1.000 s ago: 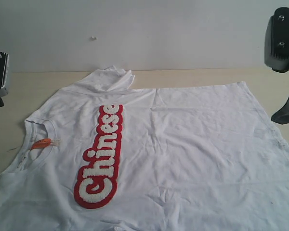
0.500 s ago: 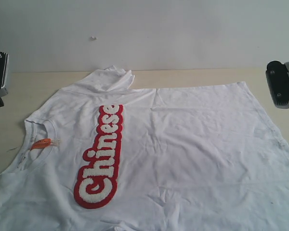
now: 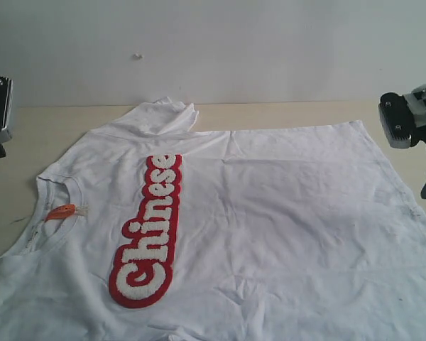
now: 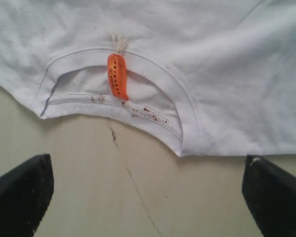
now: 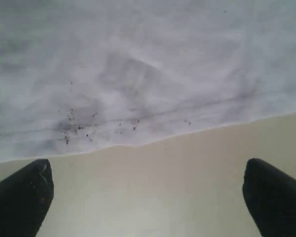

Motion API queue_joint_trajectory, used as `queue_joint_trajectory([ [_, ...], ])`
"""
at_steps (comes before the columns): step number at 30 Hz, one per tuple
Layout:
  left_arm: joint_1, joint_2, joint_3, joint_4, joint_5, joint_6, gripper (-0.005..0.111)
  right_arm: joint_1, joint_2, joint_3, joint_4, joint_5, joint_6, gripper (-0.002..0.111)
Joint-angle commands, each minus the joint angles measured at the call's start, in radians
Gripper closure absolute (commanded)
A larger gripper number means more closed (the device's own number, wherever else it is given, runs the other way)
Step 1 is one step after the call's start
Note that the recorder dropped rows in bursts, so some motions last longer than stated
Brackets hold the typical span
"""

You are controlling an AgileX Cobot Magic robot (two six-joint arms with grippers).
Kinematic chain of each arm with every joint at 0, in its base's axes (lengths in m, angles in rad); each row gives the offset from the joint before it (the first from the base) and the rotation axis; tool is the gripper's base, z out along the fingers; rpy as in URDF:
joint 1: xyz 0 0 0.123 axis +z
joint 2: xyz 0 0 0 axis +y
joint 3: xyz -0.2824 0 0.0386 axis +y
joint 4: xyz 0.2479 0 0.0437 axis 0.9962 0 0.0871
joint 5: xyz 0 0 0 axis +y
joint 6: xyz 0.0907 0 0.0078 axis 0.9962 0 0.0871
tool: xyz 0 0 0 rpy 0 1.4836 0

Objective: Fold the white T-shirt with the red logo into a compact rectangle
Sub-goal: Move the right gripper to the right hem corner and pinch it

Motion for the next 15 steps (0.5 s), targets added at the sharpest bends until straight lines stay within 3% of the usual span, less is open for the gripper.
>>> queue_joint_trajectory([
  [1,-0.004,-0.002,0.006,-0.008,-0.005,-0.001,0.003,-0.005,0.067,-0.026,0.012,-0.013,-0.057,0.004],
  [15,-0.004,-0.002,0.006,-0.008,-0.005,-0.001,0.003,-0.007,0.172,-0.083,0.012,0.0,-0.049,0.004],
])
